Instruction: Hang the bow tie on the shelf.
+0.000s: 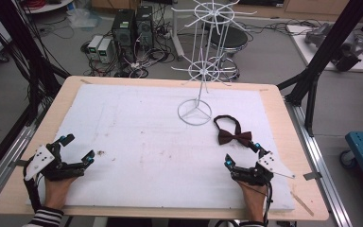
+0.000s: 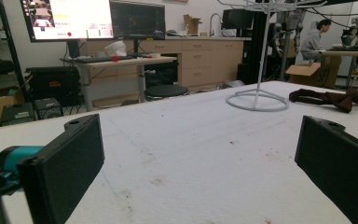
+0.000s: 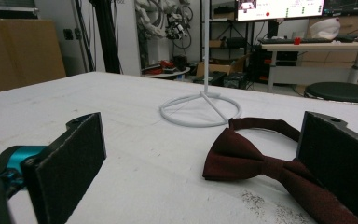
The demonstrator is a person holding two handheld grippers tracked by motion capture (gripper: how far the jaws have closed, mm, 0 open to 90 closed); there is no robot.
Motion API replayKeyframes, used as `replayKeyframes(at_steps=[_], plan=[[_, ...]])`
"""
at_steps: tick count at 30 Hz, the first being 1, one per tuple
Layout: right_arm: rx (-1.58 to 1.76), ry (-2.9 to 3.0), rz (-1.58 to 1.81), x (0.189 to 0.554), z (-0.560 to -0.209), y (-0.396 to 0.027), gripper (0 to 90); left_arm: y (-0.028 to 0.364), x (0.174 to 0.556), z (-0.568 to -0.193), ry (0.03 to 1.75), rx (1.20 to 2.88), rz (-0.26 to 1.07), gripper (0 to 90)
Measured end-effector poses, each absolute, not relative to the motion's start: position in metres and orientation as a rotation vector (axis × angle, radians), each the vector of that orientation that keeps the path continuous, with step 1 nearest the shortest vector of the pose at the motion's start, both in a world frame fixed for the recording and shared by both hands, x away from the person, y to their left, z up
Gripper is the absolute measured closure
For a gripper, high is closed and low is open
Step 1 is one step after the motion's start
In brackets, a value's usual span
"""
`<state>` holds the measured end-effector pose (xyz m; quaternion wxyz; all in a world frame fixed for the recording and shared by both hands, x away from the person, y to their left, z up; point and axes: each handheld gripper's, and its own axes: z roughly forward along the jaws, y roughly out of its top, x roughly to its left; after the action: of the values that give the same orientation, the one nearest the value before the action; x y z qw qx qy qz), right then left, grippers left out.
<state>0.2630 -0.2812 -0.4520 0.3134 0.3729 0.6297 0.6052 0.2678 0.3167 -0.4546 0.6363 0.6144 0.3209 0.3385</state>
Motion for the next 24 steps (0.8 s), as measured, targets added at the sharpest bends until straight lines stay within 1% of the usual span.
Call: replayKeyframes(at_steps=[24], plan=[[1.005, 1.65, 1.613, 0.264, -0.4512, -0.2829, 0.6, 0.3161, 0.2672, -0.4546, 0.726, 1.407, 0.778, 1.7]])
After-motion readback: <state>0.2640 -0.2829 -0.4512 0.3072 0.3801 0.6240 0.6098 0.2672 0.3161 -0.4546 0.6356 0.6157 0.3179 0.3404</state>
